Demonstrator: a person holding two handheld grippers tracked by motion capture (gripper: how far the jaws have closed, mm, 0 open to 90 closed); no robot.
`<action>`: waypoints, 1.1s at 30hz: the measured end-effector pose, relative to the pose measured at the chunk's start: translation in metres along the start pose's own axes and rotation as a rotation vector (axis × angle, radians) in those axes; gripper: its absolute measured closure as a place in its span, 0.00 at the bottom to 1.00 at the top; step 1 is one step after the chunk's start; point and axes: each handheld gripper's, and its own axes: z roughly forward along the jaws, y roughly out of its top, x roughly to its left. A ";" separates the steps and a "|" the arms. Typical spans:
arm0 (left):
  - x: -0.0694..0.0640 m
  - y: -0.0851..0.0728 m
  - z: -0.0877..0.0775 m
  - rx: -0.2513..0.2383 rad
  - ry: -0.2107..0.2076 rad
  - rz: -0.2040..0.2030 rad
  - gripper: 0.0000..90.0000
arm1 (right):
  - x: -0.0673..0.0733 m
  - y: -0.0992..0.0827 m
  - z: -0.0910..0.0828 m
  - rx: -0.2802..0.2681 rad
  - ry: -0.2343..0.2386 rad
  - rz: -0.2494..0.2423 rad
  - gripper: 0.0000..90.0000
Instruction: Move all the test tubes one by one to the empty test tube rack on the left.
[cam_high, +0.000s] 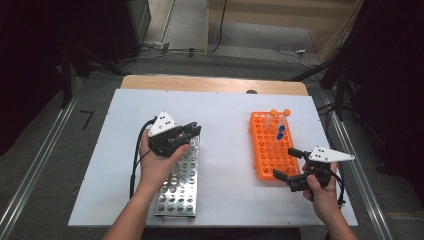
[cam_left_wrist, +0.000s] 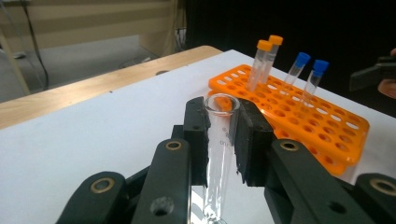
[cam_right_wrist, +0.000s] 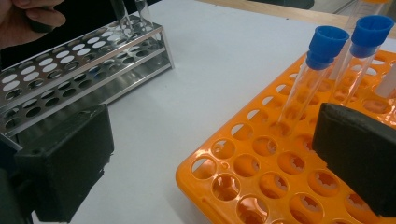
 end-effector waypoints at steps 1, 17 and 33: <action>0.001 0.000 0.000 -0.004 0.007 -0.001 0.85 | 0.000 0.000 0.000 0.001 0.000 0.000 0.00; 0.004 -0.011 0.006 0.013 0.071 0.018 0.85 | -0.002 -0.002 0.001 0.005 -0.008 0.002 0.00; -0.004 -0.020 0.013 0.135 0.107 0.051 0.85 | -0.004 -0.005 0.002 0.014 -0.020 0.008 0.00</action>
